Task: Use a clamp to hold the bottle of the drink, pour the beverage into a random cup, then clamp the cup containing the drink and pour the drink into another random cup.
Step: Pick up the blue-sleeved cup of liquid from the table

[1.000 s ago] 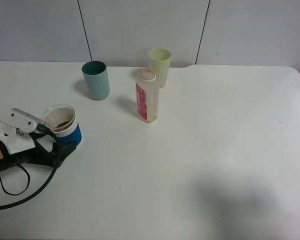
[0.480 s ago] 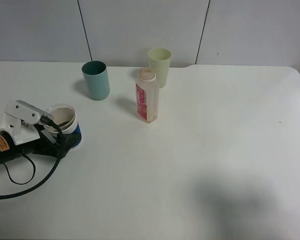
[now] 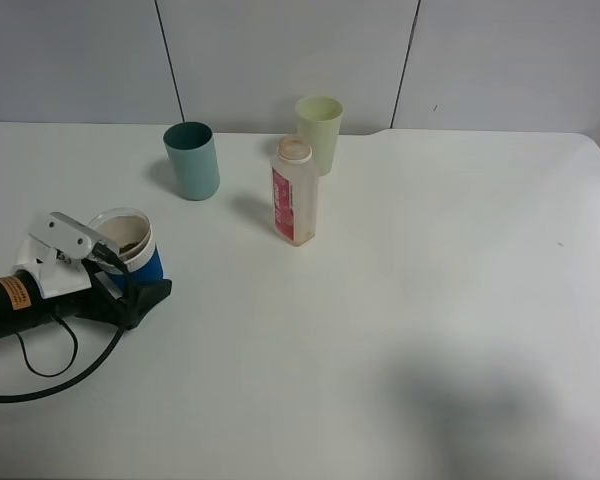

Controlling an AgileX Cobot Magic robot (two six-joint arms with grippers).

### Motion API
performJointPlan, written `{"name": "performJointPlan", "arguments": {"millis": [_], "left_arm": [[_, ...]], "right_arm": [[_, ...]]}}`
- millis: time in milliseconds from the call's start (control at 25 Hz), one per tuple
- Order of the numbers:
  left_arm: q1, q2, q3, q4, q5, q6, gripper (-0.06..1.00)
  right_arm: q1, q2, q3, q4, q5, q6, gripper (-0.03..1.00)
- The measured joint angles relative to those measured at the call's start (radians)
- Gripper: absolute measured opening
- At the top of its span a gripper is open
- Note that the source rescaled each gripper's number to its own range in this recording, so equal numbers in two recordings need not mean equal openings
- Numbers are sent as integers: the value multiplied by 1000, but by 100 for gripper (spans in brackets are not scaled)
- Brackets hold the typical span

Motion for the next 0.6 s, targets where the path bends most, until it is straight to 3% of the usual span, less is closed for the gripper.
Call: {"name": "performJointPlan", "arguments": {"millis": [440, 520, 600], "left_arm": [[0, 45, -63, 39, -2, -40, 91], [0, 47, -64, 40, -6, -43, 83], [0, 47, -64, 44, -6, -43, 64]], "right_arm": [[0, 0, 0, 0, 0, 0, 100], [0, 0, 0, 0, 0, 0, 100], [0, 0, 0, 0, 0, 0, 100]]}}
